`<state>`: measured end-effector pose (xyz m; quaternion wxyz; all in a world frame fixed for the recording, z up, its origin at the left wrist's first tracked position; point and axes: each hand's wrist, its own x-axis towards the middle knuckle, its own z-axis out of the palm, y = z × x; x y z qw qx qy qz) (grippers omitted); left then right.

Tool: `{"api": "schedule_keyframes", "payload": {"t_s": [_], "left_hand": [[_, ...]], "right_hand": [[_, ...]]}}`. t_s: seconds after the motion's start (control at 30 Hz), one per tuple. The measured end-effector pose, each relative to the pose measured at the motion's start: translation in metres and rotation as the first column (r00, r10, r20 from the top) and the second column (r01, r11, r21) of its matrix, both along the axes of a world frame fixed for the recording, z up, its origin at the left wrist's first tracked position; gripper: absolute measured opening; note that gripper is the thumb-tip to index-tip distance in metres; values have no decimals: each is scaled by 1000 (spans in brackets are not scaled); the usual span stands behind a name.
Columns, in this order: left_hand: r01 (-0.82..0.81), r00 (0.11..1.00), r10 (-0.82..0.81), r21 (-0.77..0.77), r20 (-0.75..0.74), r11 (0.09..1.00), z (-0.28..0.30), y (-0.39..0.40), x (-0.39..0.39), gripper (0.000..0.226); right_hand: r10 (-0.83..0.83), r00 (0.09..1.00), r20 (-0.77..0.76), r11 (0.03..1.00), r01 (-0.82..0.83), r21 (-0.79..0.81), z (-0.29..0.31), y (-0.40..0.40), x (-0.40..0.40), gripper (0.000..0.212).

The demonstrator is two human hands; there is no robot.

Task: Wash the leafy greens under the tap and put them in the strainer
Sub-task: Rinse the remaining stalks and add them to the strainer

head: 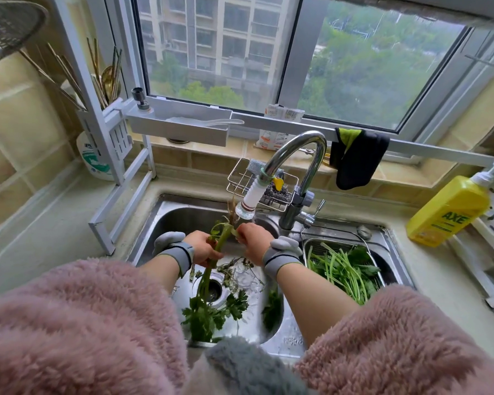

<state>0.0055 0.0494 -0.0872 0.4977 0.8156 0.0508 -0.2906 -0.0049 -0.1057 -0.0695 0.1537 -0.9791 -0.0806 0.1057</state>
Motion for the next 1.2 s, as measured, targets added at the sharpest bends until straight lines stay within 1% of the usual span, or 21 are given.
{"api": "schedule_keyframes", "payload": {"t_s": [0.07, 0.1, 0.17, 0.2, 0.23, 0.27, 0.3, 0.33, 0.37, 0.43, 0.5, 0.57, 0.67, 0.7, 0.77, 0.83, 0.87, 1.0, 1.1, 1.2], "left_hand": [[23, 1000, -23, 45, -5, 999, 1, 2, 0, 12], [30, 1000, -30, 59, -4, 998, 2, 4, 0, 14], [13, 1000, -12, 60, -15, 998, 4, 10, 0, 18], [-5, 1000, 6, 43, -25, 999, 4, 12, 0, 19], [-33, 999, 33, 20, -35, 999, 3, 16, 2, 17], [-60, 997, 59, -8, -45, 998, 2, 18, 2, 14], [-83, 995, 81, -34, -51, 996, 2, 18, 3, 12], [-104, 993, 101, -53, -55, 993, 2, 19, 2, 10], [-117, 992, 112, -72, -59, 991, 1, 16, 2, 9], [-141, 989, 135, -101, -67, 985, 2, 11, -1, 8], [-167, 985, 160, -117, -71, 979, 1, 7, -2, 7], [-207, 977, 198, -124, -77, 971, -2, 6, -1, 8], [-254, 966, 245, -117, -81, 960, -4, 6, 1, 10], [-262, 964, 254, -118, -83, 958, -4, 6, 1, 11], [-268, 962, 259, -124, -90, 955, -3, 6, 1, 9], [-274, 961, 264, -133, -89, 953, -4, 7, 2, 7], [-278, 959, 267, -138, -89, 951, -4, 8, 2, 7], [-290, 956, 278, -172, -94, 941, -5, 11, 5, 5], [-277, 960, 262, -216, -94, 936, -4, 10, 5, 7], [-256, 967, 244, -240, -79, 936, -4, 9, 5, 9]], "right_hand": [[43, 999, 17, 997, -42, -58, 3, -6, 0, 24], [45, 999, 12, 995, -44, -89, 4, -11, 0, 20], [-17, 1000, -9, 995, 16, -103, 4, -22, 0, 12], [-71, 997, -13, 995, 70, -67, 2, -29, 0, 12], [-121, 992, -30, 993, 121, 10, -2, -33, 1, 11], [-164, 985, -57, 977, 170, 126, -4, -35, 0, 10], [-203, 972, -116, 938, 227, 262, -6, -36, -1, 13], [-223, 957, -185, 876, 280, 393, -8, -34, -1, 18], [-226, 944, -240, 814, 318, 487, -9, -33, -2, 20], [-201, 932, -302, 720, 350, 600, -10, -29, -3, 18], [-202, 914, -353, 644, 395, 655, -10, -28, -3, 13], [-236, 888, -396, 584, 455, 672, -8, -25, -3, 13], [-280, 861, -425, 525, 508, 683, -2, -20, 3, 29], [-288, 859, -424, 513, 512, 689, -1, -16, 7, 31], [-292, 857, -424, 473, 515, 715, -1, -11, 12, 28], [-284, 862, -420, 440, 506, 742, -2, -5, 17, 20], [-290, 863, -415, 436, 505, 745, -3, -3, 20, 19], [-370, 848, -379, 454, 521, 723, -4, -2, 26, 33], [-368, 843, -393, 416, 527, 741, -1, 0, 24, 30], [-359, 860, -364, 503, 507, 700, -4, -1, 25, 25]]}}
